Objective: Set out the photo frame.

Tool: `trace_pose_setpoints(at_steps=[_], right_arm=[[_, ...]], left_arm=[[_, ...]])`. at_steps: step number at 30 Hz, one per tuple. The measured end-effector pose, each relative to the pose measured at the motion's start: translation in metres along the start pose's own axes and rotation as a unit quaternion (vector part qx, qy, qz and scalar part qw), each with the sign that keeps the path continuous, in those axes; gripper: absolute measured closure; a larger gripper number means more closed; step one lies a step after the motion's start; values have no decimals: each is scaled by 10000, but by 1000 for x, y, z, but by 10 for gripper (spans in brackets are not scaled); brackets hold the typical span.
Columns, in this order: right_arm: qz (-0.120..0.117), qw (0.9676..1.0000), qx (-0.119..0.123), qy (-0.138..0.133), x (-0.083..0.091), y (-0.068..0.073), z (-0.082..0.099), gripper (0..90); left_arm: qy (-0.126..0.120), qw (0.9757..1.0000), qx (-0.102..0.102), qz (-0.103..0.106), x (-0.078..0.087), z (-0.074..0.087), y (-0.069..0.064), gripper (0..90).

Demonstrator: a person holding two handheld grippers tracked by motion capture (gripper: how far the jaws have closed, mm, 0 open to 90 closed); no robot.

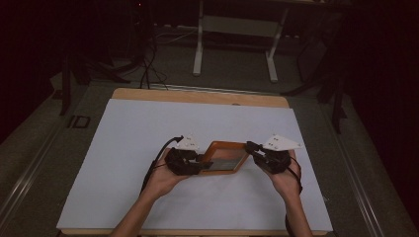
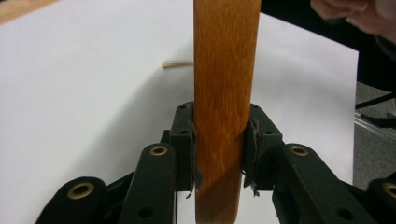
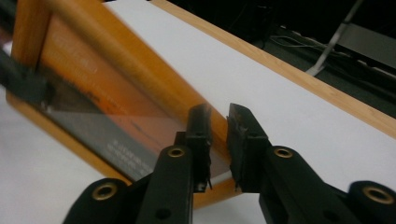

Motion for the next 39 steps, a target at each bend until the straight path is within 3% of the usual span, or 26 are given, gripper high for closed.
trace_pose_setpoints(at_steps=[12, 28, 39], right_arm=[[-454, 9988, 193, 64, -5, 15, 1, 694], [-570, 9980, 250, 72, -6, 19, 1, 676], [-889, 9953, 360, 127, -9, 30, 1, 624]], left_arm=[[-8, 9999, -102, 119, 22, -18, 13, 694], [-16, 9996, -225, 142, 22, -24, 10, 694], [30, 9992, -361, 161, 22, -26, 8, 694]])
Point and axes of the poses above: each handheld gripper's, and its own axes: x roughly backward along the jaws, z roughly out of its underside, y roughly to its left, the point moved 9 cm from there along -x, roughly forward along the jaws, and after that the axes turned 1 degree about -y, right-handed, at the moved point
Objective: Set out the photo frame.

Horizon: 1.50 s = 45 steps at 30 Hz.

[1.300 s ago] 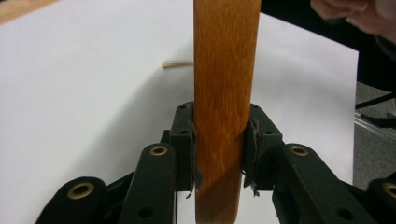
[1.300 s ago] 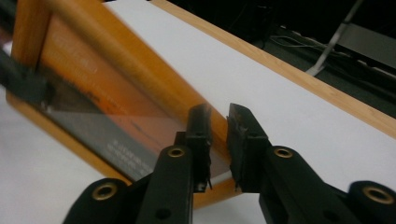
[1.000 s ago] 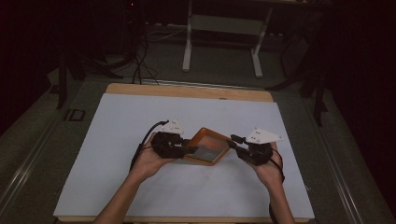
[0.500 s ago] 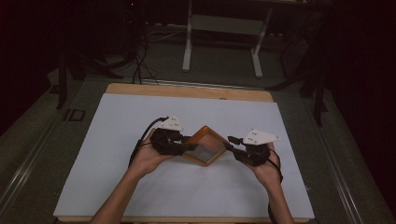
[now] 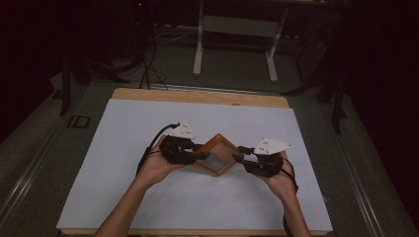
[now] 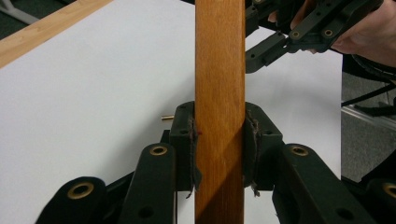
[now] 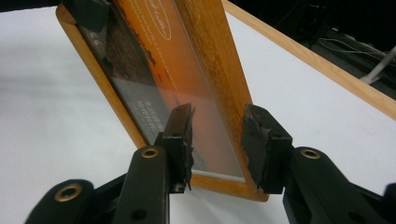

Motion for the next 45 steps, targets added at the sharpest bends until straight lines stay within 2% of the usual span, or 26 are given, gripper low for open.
trace_pose_setpoints(at_steps=[7, 9, 15, 20, 26, 28, 31, 38, 45], right_arm=[[-166, 9998, 4, -51, 0, 3, -1, 584], [-276, 9996, 23, -45, -1, 6, -1, 541], [-424, 9990, -65, -110, -2, 8, -2, 502], [-460, 9989, -96, -94, -6, 8, -2, 458], [-649, 9978, -101, -123, -10, 11, -2, 411], [-732, 9972, -100, -113, -12, 13, -1, 417], [-814, 9965, -85, -157, -14, 15, -2, 414], [-871, 9961, 54, -93, -17, 20, -2, 469], [-848, 9963, 62, -92, -13, 19, -1, 542]], left_arm=[[55, 9999, -111, 23, 0, -3, -3, 694], [105, 9998, -181, 36, 1, -4, -4, 694], [99, 9997, -201, 94, 2, -4, -5, 694], [171, 9992, -329, 165, 2, -6, -8, 693], [251, 9981, -490, 278, 3, -8, -13, 693], [296, 9972, -601, 342, 3, -8, -15, 693], [293, 9966, -655, 402, 3, -8, -18, 692], [266, 9962, -695, 445, 3, -7, -16, 691], [172, 9968, -670, 407, 2, -8, -12, 669]])
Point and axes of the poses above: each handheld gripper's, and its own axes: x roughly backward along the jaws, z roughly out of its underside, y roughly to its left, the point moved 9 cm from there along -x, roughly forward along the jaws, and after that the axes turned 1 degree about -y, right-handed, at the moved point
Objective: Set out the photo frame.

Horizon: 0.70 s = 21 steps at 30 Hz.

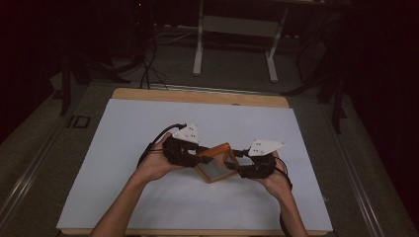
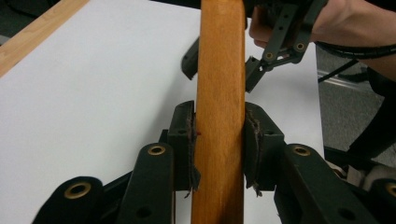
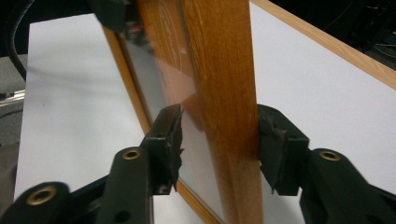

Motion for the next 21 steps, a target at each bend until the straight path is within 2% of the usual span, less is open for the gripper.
trace_pose_setpoints(at_steps=[1, 3, 6, 8, 11, 21], right_arm=[[-11, 10000, 9, 0, 1, 0, 1, 565], [-11, 10000, 2, -10, 2, 0, 1, 575], [-36, 10000, 49, -5, 4, 1, 1, 631], [-55, 10000, 50, -33, 5, 2, 1, 669], [0, 10000, 60, -35, 5, 2, 0, 683], [1, 10000, -10, -12, 8, 0, 5, 683]], left_arm=[[-43, 10000, 68, -30, 0, 0, 2, 663], [-57, 9999, 81, -40, 0, 0, 4, 651], [-145, 9992, 274, -236, 1, 2, 13, 610], [-234, 9980, 424, -413, 3, 4, 20, 566], [-452, 9959, 666, -401, 7, 8, 26, 512], [-853, 9895, 986, -623, 21, 26, 35, 370]])
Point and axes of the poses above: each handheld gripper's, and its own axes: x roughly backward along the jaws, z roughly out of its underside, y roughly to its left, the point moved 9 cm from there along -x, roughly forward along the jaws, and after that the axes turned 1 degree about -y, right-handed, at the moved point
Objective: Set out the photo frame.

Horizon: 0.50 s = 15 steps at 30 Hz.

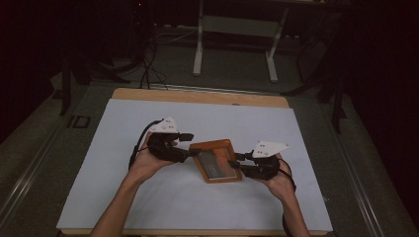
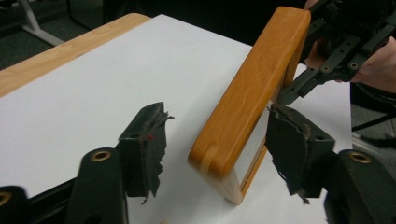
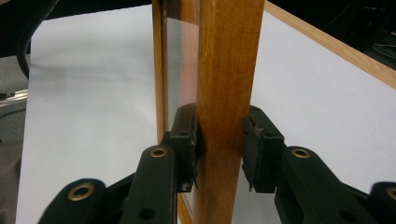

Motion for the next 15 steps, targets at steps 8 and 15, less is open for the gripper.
trace_pose_setpoints(at_steps=[8, 15], right_arm=[[7, 10000, 26, 16, 1, 0, 1, 683], [42, 10000, 4, 25, 2, 0, 3, 683]], left_arm=[[-301, 9995, 27, -43, -1, 15, -3, 358], [-241, 9997, 99, -20, -16, 33, -5, 358]])
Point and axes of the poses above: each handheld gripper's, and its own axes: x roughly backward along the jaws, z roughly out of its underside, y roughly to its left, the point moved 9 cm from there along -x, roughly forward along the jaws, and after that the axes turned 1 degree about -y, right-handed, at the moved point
